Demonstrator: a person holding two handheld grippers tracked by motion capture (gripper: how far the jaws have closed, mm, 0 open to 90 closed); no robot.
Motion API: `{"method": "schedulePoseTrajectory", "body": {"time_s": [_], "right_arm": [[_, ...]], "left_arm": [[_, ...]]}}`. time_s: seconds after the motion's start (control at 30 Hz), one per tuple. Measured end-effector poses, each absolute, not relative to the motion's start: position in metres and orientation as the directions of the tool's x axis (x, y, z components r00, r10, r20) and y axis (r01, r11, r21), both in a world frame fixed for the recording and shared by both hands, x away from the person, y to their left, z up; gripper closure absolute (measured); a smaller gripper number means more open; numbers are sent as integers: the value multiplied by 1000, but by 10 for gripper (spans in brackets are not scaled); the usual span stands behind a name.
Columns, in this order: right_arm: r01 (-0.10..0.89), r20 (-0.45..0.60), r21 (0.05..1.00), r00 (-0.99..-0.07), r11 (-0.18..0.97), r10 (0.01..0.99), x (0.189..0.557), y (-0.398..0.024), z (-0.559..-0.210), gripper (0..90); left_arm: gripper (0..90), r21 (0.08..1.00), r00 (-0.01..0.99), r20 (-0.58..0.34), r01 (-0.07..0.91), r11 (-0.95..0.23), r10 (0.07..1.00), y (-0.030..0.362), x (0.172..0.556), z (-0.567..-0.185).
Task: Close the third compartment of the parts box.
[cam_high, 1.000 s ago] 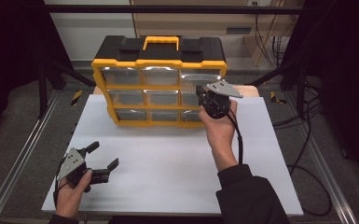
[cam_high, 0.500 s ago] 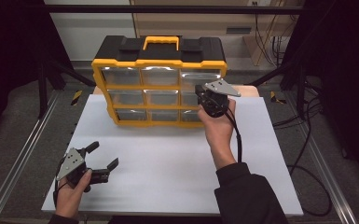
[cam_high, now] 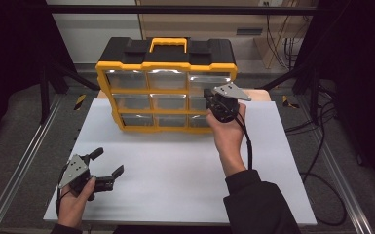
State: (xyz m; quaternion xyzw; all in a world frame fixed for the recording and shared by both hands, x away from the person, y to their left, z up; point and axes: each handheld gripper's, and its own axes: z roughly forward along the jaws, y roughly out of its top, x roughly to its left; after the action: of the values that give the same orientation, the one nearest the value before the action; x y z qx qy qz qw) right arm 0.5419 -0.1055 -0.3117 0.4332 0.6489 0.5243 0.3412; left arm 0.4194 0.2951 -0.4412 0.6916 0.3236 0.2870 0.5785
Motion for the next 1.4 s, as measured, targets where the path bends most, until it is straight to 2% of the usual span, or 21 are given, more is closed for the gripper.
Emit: {"method": "schedulePoseTrajectory", "body": {"time_s": [1.4], "right_arm": [[196, 30, 979, -383, 49, 923, 544, -108, -309, 900]], "left_arm": [[20, 985, 624, 24, 117, -124, 781, 295, 420, -441]]}}
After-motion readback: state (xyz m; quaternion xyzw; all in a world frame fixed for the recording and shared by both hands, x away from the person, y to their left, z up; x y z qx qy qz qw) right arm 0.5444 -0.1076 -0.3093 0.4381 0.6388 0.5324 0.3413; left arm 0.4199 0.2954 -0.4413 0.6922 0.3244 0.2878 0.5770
